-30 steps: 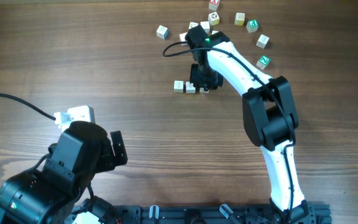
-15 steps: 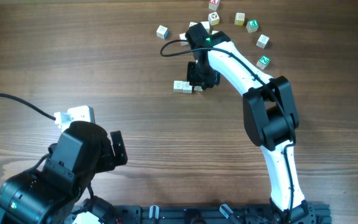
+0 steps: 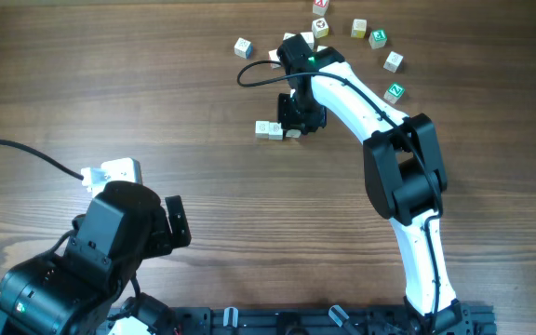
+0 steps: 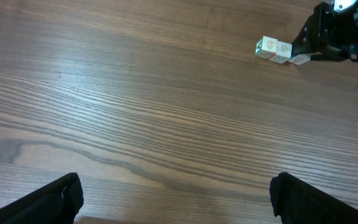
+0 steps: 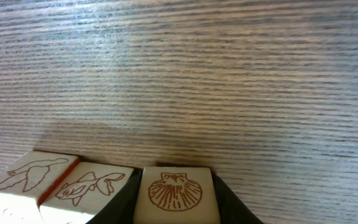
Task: Form a horizontal line
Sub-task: 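Set the 4 block beside the 9 block and open the right gripper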
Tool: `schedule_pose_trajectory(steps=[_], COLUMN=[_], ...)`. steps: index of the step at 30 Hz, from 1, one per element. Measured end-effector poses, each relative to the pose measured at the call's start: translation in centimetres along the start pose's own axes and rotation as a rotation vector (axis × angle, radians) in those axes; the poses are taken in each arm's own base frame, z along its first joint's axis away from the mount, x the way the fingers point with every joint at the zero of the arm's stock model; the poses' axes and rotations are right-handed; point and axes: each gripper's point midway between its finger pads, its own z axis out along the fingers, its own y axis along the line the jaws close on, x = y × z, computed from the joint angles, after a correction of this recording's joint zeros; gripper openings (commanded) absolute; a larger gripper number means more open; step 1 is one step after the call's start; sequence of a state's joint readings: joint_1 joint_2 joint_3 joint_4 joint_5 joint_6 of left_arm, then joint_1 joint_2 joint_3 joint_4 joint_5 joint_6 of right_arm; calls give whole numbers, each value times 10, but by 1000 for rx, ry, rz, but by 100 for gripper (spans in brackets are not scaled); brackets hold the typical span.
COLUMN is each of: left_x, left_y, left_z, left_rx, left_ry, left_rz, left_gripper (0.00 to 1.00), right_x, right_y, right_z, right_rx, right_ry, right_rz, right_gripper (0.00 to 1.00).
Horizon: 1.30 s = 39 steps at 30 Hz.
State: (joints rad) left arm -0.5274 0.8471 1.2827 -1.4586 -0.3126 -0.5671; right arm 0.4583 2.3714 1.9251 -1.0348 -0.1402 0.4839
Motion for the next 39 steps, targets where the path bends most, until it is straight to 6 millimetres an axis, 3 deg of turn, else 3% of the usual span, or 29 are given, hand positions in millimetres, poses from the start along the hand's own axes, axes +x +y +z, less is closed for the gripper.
schedule_pose_trajectory(steps=[22, 26, 33, 39], left_x=[0, 0, 0, 0], left_y=[0, 0, 0, 0], left_z=[0, 0, 0, 0], left_rx=[0, 0, 0, 0], left_ry=[0, 0, 0, 0], left_rz=[0, 0, 0, 0], left_gripper=[100, 100, 100, 100], right_x=[0, 0, 0, 0], right_y=[13, 13, 8, 7], right_z=[0, 0, 0, 0], right_rx=[-69, -73, -43, -41], right_ry=[9, 10, 4, 5], right_rz=[-48, -49, -55, -59], right_gripper=[29, 36, 37, 30])
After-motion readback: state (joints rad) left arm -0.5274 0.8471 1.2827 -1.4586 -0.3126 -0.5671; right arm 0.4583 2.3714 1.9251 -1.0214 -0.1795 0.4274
